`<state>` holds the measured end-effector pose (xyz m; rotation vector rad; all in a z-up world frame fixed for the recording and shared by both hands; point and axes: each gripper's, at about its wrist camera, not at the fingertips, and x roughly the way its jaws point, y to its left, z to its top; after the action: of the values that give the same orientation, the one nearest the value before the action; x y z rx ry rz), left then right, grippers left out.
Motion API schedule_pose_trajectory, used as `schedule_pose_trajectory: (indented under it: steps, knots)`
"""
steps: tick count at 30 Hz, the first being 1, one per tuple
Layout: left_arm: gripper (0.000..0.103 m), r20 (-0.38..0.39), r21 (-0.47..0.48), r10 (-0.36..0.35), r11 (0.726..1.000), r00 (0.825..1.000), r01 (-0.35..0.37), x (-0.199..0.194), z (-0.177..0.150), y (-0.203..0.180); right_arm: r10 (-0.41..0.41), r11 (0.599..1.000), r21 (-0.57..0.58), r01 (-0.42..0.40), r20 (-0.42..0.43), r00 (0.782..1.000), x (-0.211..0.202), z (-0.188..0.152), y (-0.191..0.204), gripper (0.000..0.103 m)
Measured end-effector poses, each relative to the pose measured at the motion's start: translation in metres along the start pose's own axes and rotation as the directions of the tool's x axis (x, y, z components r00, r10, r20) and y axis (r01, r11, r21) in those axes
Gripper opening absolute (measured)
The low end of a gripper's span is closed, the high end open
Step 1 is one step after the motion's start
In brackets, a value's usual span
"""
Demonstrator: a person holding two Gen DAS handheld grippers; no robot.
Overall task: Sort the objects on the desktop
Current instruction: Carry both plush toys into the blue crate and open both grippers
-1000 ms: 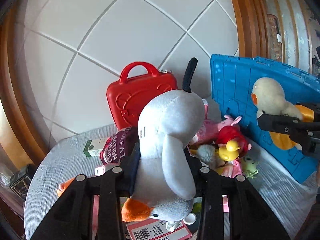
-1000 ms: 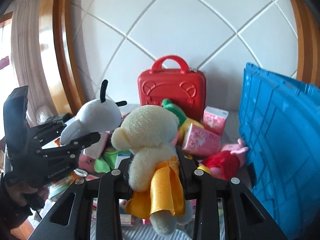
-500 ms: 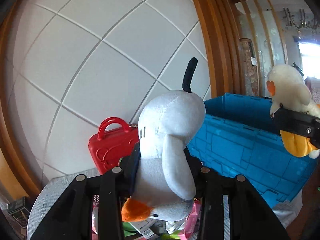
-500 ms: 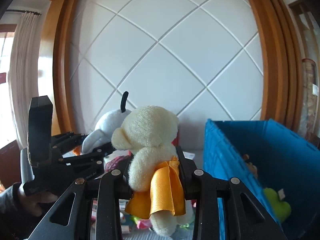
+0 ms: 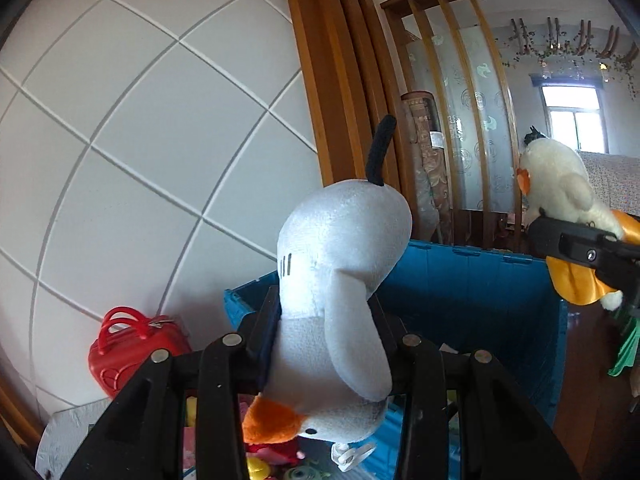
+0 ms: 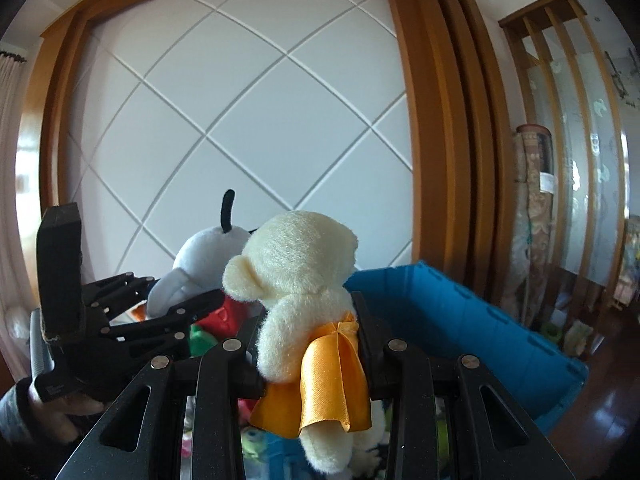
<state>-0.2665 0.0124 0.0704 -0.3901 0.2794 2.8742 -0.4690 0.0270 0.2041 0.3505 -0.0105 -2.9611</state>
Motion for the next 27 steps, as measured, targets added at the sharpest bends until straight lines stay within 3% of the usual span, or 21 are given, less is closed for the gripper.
schedule_pose_trajectory:
  steps: [3,6,8,10,11,16,19,27]
  knots:
    - [0.040,-0.035,-0.002,-0.006,1.000,0.999,0.006,0.038,0.022,-0.024,-0.022,1.000,0.013,0.023,-0.030,0.999,0.020,0.009,-0.041,0.032]
    - [0.046,-0.109,0.053,0.005,0.999,0.994,0.001,0.079,0.042,-0.052,-0.051,0.998,0.038,0.054,-0.073,0.996,0.047,0.014,-0.086,0.034]
    - [0.057,-0.112,0.067,0.051,0.997,0.992,-0.043,0.100,0.052,-0.064,-0.079,0.994,0.060,0.087,-0.122,0.989,0.068,0.018,-0.112,0.041]
    - [0.084,-0.100,0.051,0.096,0.995,0.990,-0.091,0.108,0.061,-0.068,-0.112,0.990,0.075,0.123,-0.132,0.985,0.080,0.020,-0.135,0.047]
    - [0.086,-0.089,0.037,0.110,0.994,0.990,-0.107,0.107,0.064,-0.068,-0.112,0.988,0.091,0.126,-0.137,0.984,0.084,0.021,-0.144,0.048]
    - [0.089,-0.063,-0.024,0.126,0.992,0.990,-0.128,0.100,0.067,-0.066,-0.080,0.986,0.138,0.094,-0.101,0.992,0.084,0.024,-0.169,0.049]
    - [0.089,-0.065,-0.050,0.141,0.988,0.988,-0.144,0.090,0.052,-0.059,-0.047,0.987,0.148,0.057,-0.072,0.996,0.075,0.023,-0.169,0.050]
    - [0.089,-0.061,-0.066,0.235,0.969,0.970,-0.239,0.058,0.022,-0.045,0.016,0.995,0.100,-0.015,-0.018,1.000,0.051,0.012,-0.130,0.057]
